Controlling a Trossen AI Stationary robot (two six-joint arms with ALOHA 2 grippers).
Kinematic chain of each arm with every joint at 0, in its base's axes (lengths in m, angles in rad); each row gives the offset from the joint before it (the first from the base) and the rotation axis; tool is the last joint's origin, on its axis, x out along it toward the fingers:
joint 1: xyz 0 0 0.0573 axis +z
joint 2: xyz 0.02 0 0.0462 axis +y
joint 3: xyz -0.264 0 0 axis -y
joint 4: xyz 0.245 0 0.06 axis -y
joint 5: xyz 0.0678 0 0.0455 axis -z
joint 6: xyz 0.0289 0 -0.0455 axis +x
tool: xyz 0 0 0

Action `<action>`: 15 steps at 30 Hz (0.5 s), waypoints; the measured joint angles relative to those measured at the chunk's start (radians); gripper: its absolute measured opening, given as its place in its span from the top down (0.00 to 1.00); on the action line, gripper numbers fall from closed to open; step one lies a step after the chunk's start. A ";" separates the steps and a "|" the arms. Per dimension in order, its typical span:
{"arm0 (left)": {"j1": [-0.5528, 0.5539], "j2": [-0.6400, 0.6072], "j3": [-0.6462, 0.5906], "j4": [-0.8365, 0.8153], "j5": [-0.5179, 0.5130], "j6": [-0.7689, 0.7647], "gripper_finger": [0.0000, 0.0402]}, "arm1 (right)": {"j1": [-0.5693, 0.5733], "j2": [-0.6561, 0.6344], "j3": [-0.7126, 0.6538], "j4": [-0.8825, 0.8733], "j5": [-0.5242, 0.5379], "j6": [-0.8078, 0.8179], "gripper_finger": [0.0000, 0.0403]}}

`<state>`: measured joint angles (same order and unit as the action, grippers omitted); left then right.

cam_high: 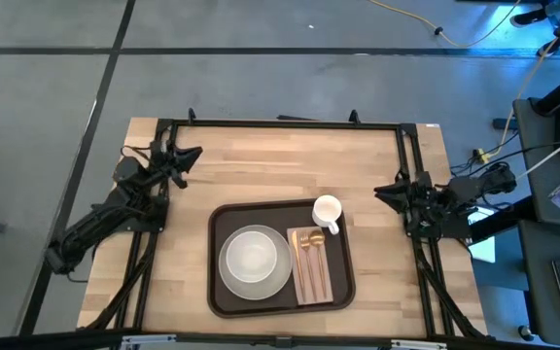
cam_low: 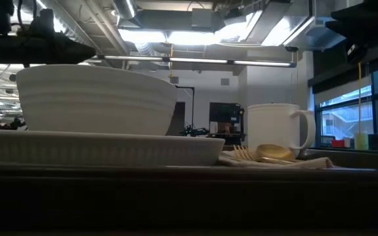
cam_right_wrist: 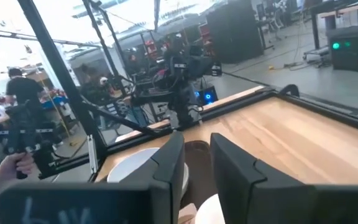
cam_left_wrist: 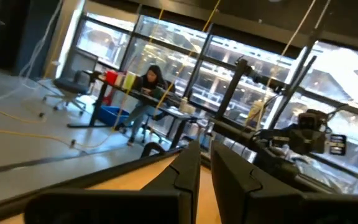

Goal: Set up tray
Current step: Return to Home Position

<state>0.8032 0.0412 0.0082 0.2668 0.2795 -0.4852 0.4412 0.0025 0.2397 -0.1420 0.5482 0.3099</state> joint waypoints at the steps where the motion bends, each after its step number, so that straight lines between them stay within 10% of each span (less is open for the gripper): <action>1: 0.000 -0.018 0.000 -0.015 -0.007 0.006 0.92 | 0.000 0.000 -0.016 0.019 -0.005 -0.001 0.80; 15: 0.000 -0.039 0.000 -0.053 -0.135 0.077 0.92 | -0.054 0.000 -0.233 0.379 -0.176 -0.016 0.80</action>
<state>0.8036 0.0025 0.0082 0.2134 0.1448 -0.4079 0.3870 0.0029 0.0067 0.2371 0.3725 0.2943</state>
